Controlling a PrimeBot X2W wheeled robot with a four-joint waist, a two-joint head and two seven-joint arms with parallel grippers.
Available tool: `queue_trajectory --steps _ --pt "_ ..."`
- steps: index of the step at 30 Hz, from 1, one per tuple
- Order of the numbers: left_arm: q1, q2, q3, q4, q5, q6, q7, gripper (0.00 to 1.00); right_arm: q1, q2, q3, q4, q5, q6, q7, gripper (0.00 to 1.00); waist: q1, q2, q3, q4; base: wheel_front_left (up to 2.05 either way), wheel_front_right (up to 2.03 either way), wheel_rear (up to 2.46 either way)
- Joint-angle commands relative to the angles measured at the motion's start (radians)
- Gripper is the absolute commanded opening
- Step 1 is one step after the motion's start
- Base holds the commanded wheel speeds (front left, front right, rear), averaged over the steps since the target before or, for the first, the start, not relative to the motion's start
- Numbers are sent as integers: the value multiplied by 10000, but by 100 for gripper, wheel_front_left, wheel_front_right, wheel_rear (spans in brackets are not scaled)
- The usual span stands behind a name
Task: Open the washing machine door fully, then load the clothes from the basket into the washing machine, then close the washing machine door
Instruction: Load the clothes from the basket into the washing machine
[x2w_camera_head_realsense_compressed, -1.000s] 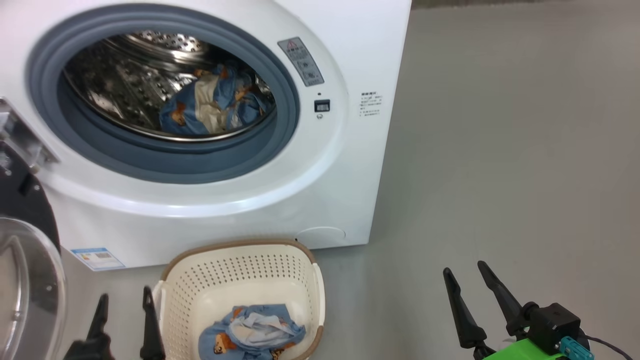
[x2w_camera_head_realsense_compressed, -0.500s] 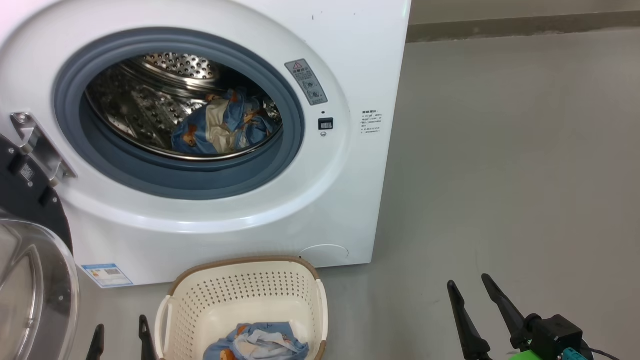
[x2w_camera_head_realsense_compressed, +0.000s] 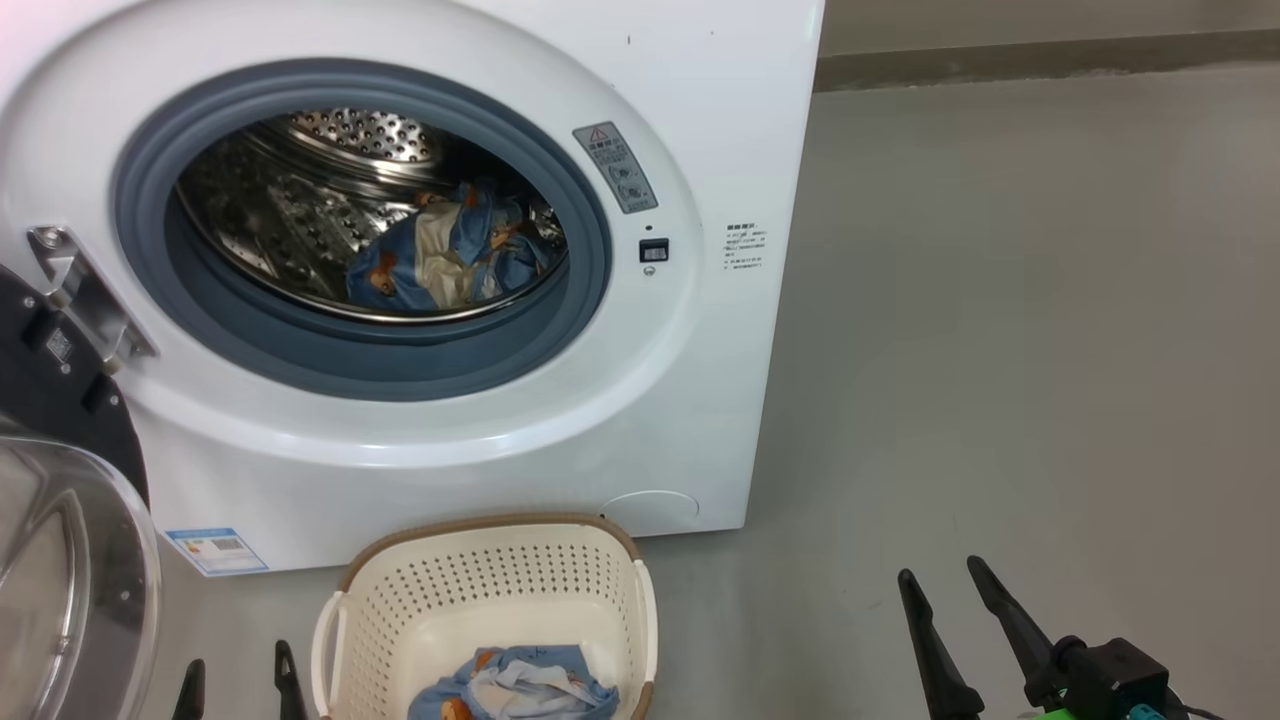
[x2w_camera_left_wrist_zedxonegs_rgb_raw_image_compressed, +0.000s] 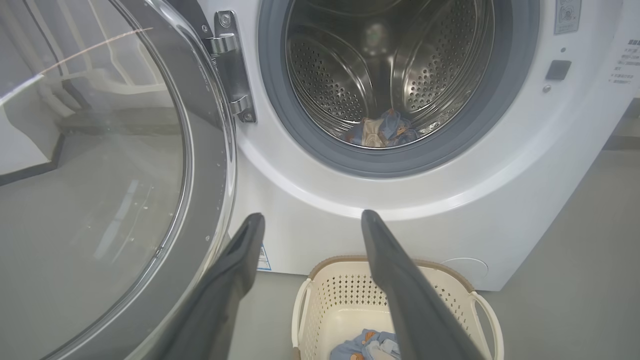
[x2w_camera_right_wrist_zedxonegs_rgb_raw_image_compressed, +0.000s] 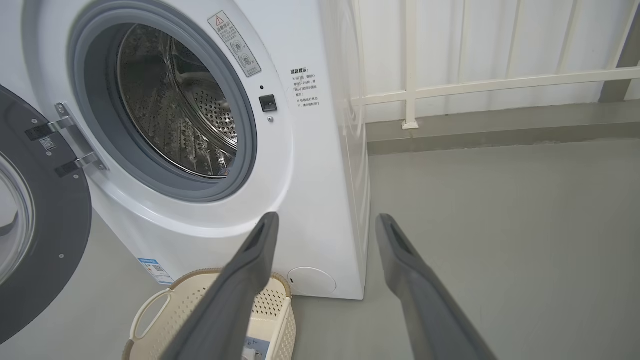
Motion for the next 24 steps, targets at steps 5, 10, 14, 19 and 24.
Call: queue_trajectory --steps 5,10,14,19,24 --pt "-347 53 307 -182 140 -236 -64 100 -201 -72 255 -320 -34 17 -49 100 0 0 507 -130 0 0 0" --pt "-845 193 -16 444 322 -873 -64 100 -458 -72 300 -429 67 17 -49 100 0 0 1344 -394 0 0 0" --pt "-1533 626 -218 964 455 -1453 -65 100 -809 -72 429 -588 235 17 -49 100 0 0 2305 -735 0 0 0" --pt "-2477 1132 -423 1672 569 -1905 371 100 -1254 -72 601 -712 483 17 -49 100 0 0 3317 -1160 0 0 0" --pt "-3645 1612 -521 2500 197 -2553 1563 100 -1829 -72 934 -870 942 17 -49 100 0 0 4526 -1879 0 0 0"
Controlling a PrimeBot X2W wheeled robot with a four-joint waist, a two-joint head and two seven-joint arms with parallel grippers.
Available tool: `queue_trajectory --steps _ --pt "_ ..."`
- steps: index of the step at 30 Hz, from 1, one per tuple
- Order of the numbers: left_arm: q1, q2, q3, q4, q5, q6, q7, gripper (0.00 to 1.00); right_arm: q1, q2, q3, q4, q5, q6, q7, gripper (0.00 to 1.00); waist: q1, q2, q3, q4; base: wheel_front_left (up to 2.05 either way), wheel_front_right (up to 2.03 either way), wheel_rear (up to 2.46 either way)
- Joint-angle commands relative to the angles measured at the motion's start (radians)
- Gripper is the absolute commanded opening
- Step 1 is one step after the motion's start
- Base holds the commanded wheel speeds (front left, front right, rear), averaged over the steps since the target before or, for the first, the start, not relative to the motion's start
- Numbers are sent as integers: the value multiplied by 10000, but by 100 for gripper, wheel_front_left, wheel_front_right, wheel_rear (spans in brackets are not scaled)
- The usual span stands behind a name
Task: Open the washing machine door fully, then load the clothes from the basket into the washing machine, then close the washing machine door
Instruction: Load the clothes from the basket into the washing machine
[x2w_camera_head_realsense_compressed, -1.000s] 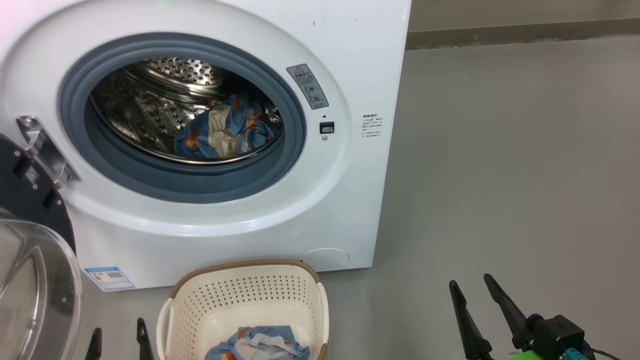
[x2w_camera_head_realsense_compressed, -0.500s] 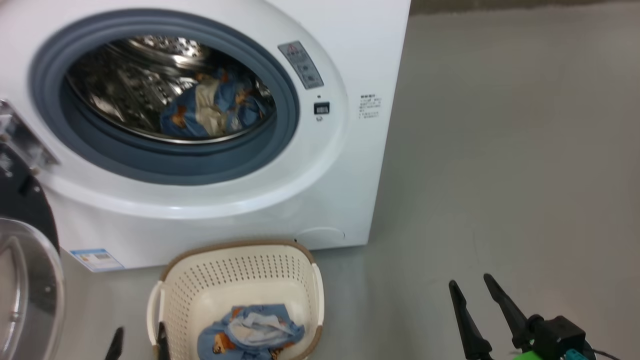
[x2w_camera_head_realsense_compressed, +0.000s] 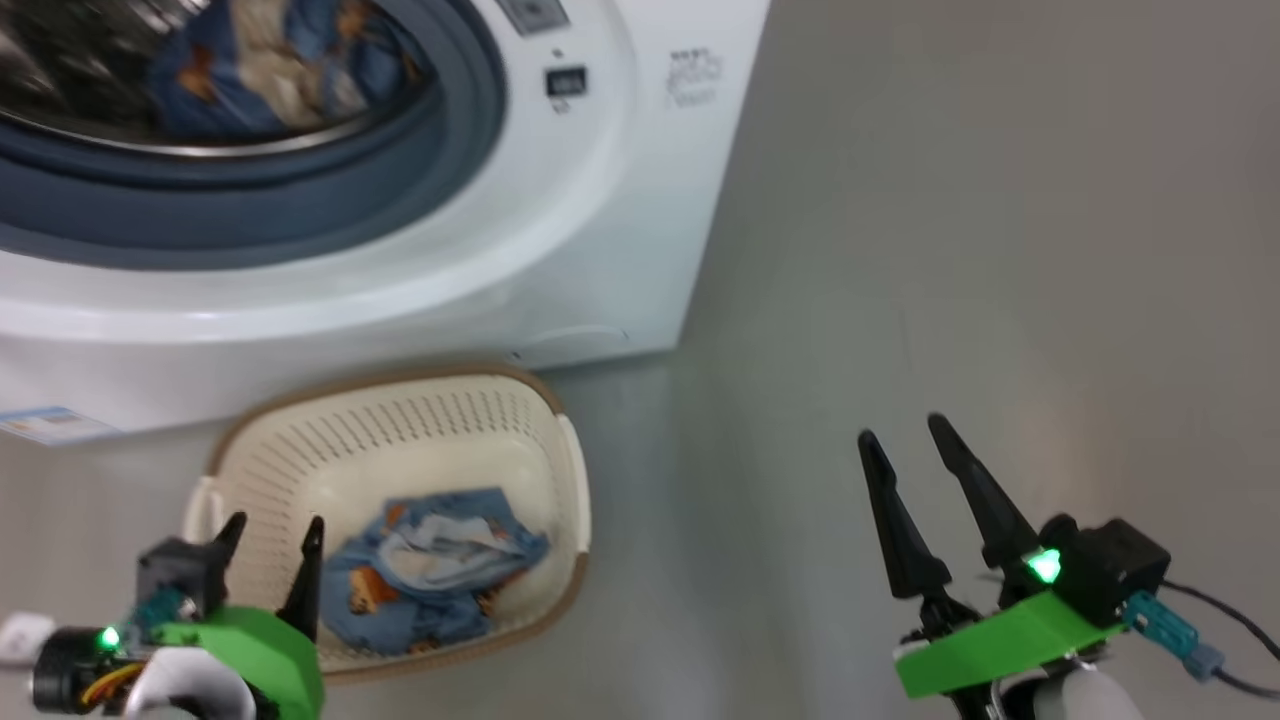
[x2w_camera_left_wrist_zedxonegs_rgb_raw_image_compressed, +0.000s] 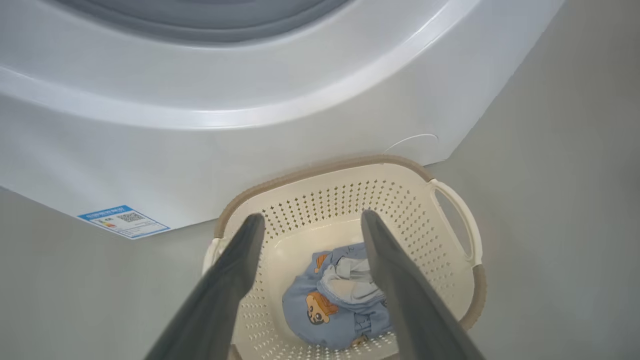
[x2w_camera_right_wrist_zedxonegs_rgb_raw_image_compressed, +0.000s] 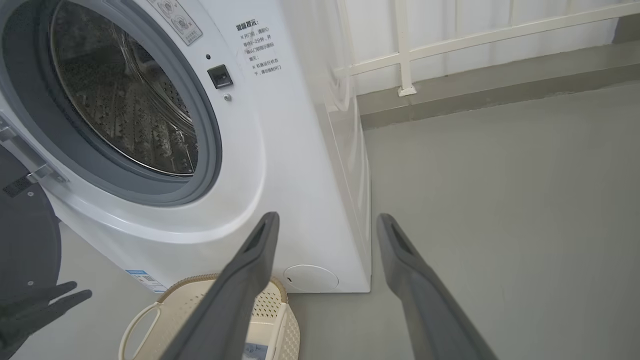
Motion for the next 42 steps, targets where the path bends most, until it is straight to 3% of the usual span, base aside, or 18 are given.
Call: queue_trajectory --steps 1,9,21,42 --pt "-297 296 363 -6 -220 -59 187 100 -246 -58 327 -294 107 17 -49 100 0 0 1532 -1149 0 0 0" --pt "-1417 1269 338 1806 -1492 -460 2918 100 -802 -58 768 -576 749 17 -49 100 0 0 3055 -2503 0 0 0" --pt "-3078 2113 828 4150 -2324 -482 4316 100 -1234 -58 1145 -1028 1199 17 -49 100 0 0 4563 -3299 0 0 0" --pt "-4848 3000 746 5600 -2293 -329 3980 100 -1537 -58 1399 -1494 1420 17 -49 100 0 0 6144 -3617 0 0 0"
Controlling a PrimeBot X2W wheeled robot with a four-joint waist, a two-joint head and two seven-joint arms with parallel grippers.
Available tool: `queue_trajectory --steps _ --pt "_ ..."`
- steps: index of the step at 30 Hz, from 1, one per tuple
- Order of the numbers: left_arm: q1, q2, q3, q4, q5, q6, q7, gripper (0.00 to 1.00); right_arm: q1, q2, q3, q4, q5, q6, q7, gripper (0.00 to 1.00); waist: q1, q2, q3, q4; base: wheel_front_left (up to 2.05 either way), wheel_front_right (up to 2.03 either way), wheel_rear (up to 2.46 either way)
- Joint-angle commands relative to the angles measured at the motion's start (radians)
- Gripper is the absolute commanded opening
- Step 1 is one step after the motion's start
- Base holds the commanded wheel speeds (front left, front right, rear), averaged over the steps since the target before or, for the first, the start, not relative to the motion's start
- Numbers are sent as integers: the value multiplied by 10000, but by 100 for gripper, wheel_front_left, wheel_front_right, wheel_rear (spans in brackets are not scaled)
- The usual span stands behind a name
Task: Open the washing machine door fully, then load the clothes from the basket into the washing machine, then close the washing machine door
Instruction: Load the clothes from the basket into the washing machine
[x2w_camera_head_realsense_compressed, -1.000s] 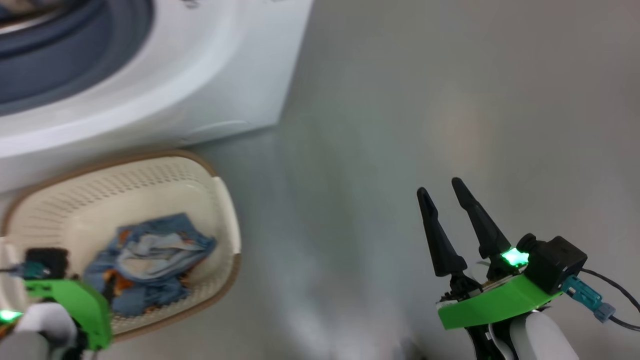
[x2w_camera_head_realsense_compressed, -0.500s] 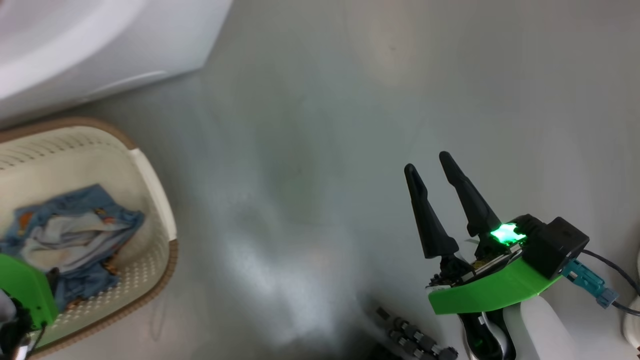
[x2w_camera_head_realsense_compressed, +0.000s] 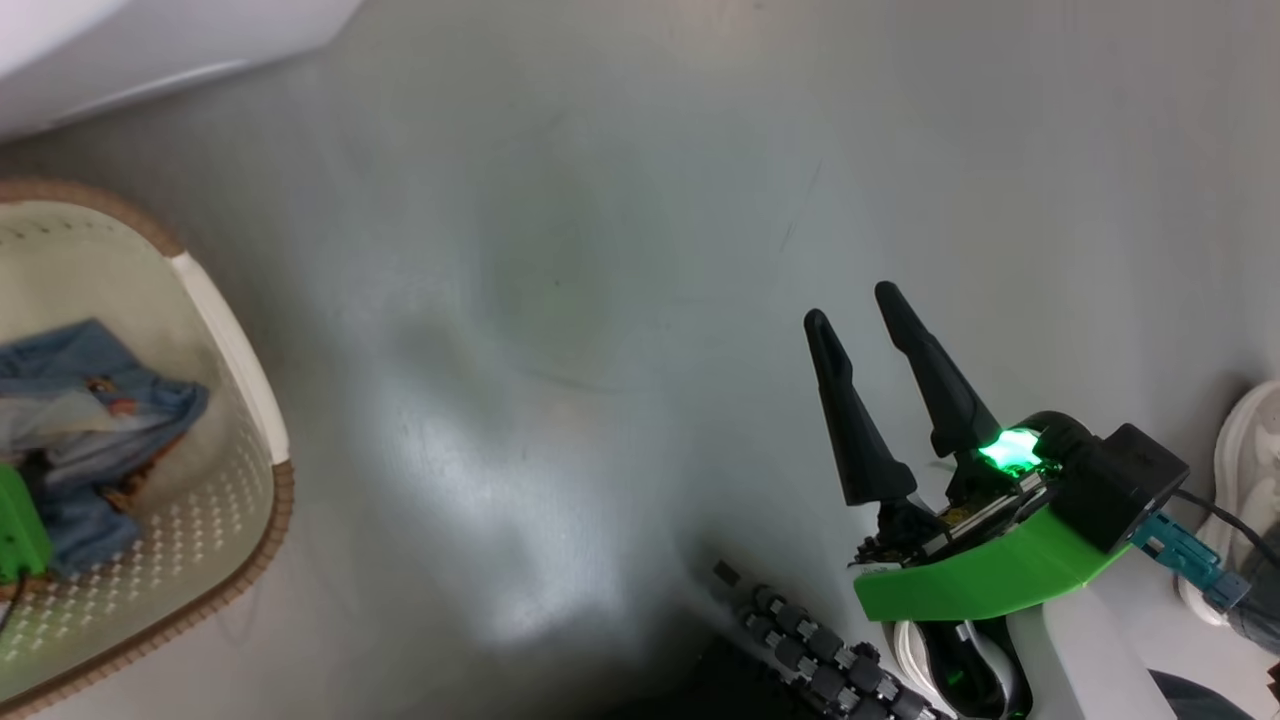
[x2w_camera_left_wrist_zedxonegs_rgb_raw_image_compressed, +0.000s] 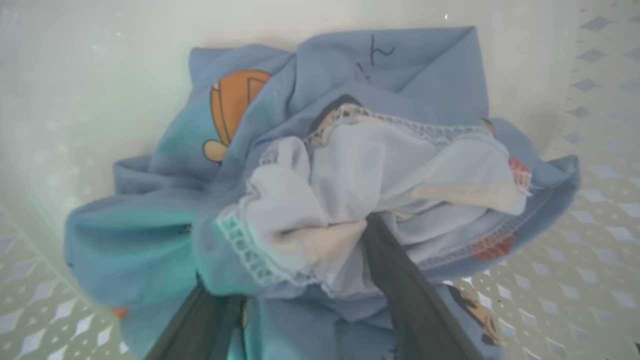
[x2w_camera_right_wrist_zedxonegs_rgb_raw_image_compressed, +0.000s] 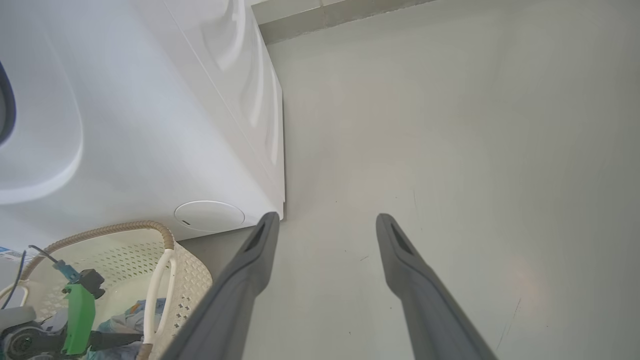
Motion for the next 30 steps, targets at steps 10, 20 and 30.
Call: queue_trajectory --steps 10,20,30 --pt "-718 43 -341 576 500 201 -1163 30 128 -87 -189 -375 -76 17 -49 100 -1 -1 549 129 0 0 0" --pt "-783 -618 -543 1520 334 86 -2722 0 -54 -87 -469 -188 -207 17 -49 100 -1 -1 -131 640 0 0 0" --pt "374 -1677 -498 1660 -421 -101 -4995 0 155 -87 -1015 309 -655 17 -49 100 -1 -1 -2099 1853 0 0 0"
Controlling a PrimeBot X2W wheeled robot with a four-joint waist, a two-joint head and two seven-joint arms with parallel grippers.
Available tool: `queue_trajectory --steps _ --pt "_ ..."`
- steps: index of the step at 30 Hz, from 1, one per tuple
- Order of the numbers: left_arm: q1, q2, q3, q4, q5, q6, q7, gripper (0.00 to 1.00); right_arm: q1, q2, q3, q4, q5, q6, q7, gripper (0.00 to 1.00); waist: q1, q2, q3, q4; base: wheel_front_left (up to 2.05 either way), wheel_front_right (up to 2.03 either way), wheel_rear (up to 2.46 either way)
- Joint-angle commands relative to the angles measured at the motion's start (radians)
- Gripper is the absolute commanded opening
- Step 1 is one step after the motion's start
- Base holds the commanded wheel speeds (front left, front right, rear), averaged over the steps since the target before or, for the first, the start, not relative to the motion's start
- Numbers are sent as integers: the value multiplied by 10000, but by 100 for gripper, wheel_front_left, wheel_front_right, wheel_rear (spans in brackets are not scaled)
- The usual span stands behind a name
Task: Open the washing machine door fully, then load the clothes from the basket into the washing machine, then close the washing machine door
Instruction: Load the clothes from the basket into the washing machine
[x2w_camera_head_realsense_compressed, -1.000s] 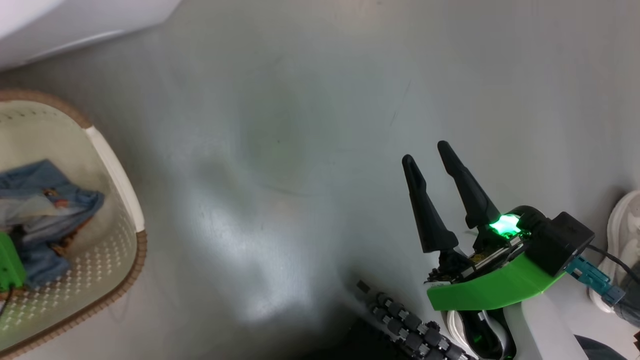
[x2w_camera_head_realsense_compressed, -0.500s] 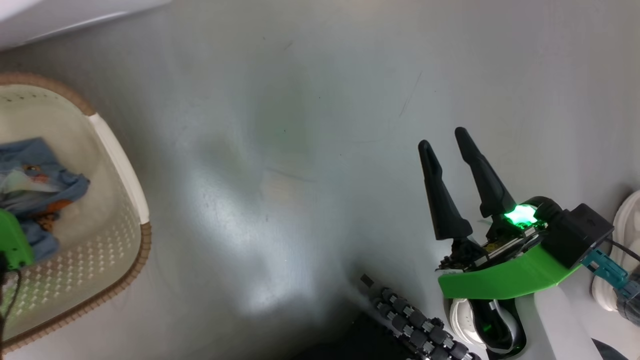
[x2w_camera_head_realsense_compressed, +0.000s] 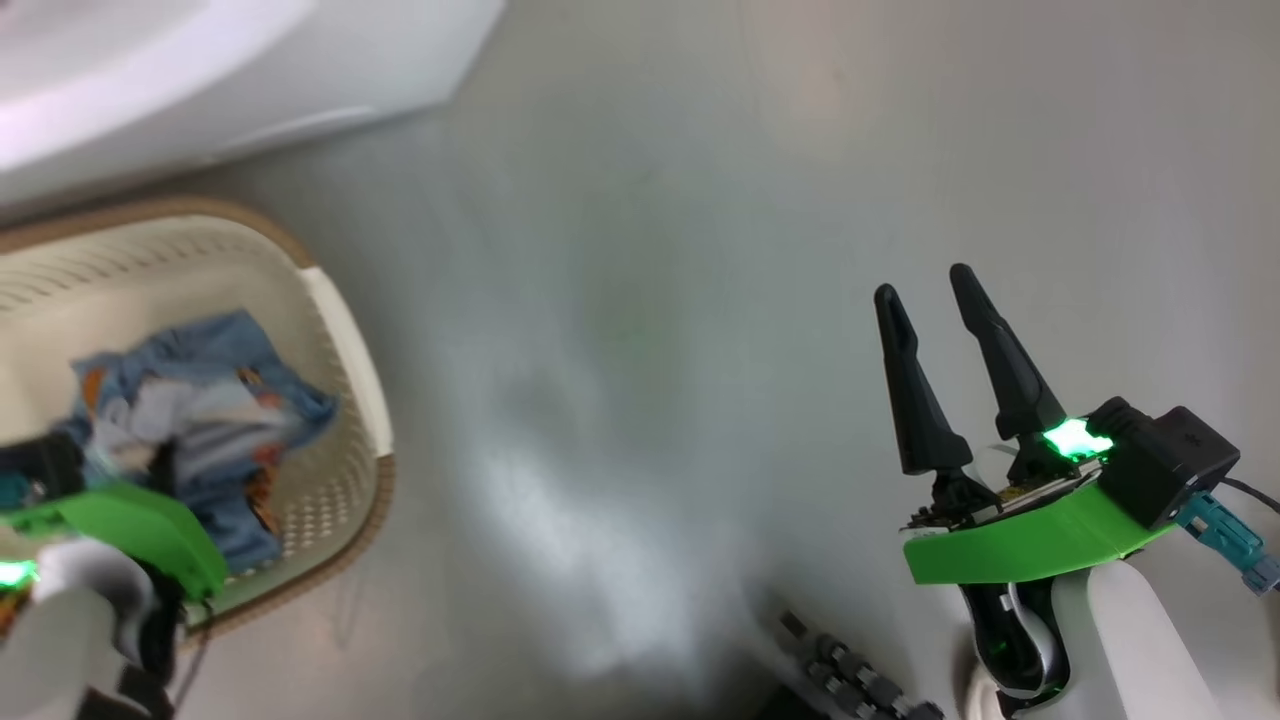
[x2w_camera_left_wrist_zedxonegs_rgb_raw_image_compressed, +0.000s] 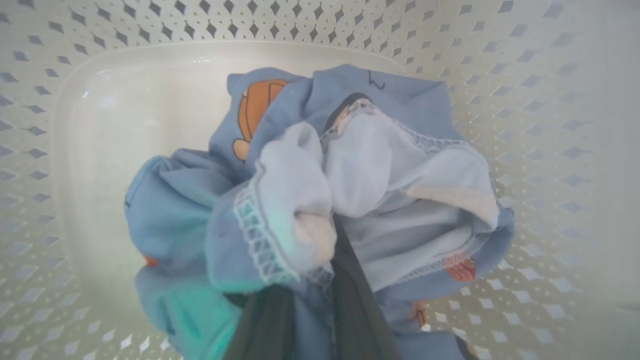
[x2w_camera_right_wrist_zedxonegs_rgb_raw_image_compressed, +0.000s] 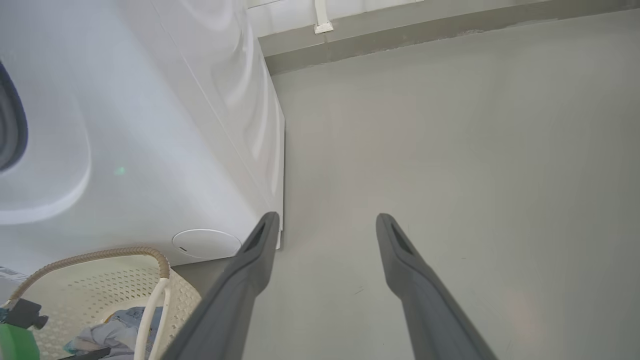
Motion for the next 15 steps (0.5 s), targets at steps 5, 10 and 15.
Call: queue_trajectory --steps 5,10,15 --pt "1224 -240 199 -324 -321 -56 -802 0 646 -93 -107 108 -384 17 -48 100 0 0 -2297 1422 0 0 0" --pt "1860 -589 244 -860 -395 -60 -946 0 1042 -93 -241 318 -658 17 -48 100 0 0 -3290 1862 0 0 0" --pt "2903 -1031 465 -2276 -137 273 -965 0 1621 -93 -354 597 -989 17 -48 100 0 0 -4522 2362 0 0 0"
